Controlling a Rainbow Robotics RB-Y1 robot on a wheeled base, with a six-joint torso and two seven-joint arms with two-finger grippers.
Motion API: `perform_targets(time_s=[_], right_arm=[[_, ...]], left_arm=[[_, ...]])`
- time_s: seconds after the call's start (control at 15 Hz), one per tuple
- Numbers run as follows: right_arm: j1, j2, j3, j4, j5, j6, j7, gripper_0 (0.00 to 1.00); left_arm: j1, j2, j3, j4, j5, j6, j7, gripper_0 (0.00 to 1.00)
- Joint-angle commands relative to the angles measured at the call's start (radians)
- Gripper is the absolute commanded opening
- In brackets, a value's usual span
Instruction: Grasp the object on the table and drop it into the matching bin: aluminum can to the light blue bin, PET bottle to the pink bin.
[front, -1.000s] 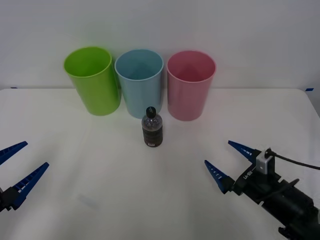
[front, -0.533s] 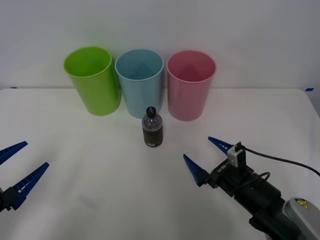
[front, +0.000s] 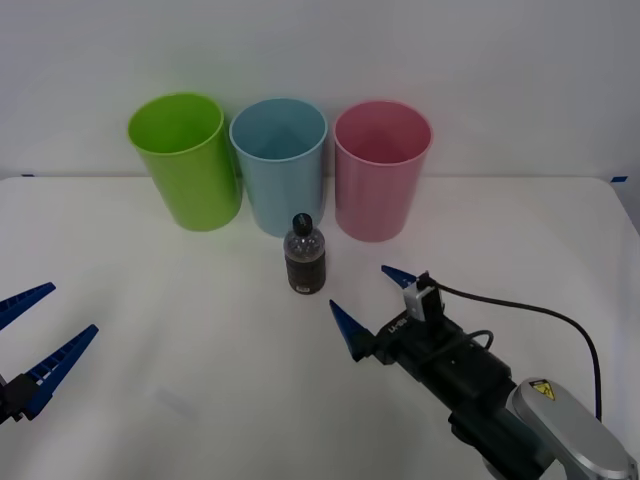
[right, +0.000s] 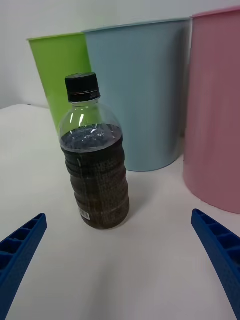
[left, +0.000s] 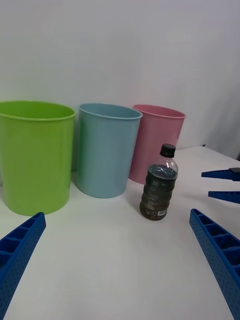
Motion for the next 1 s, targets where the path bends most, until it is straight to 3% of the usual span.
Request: perform_targets(time_s=[0.07,0.4,1.0], right_arm=[[-0.051,0.022,0.04,0.039,0.004,0.034,0.0,1.0],[-0.162,0.13,0.037,0.197,0.05,0.04,0.009,1.0],[-0.284,0.255,0.011,0.37,0.116,0.086,0.012,1.0]], left_arm=[[0.0,0.0,0.0,0.0,0.0,0.0,0.0,1.0],[0.0,0.0,0.0,0.0,0.0,0.0,0.0,1.0],[0.0,0.0,0.0,0.0,0.0,0.0,0.0,1.0]])
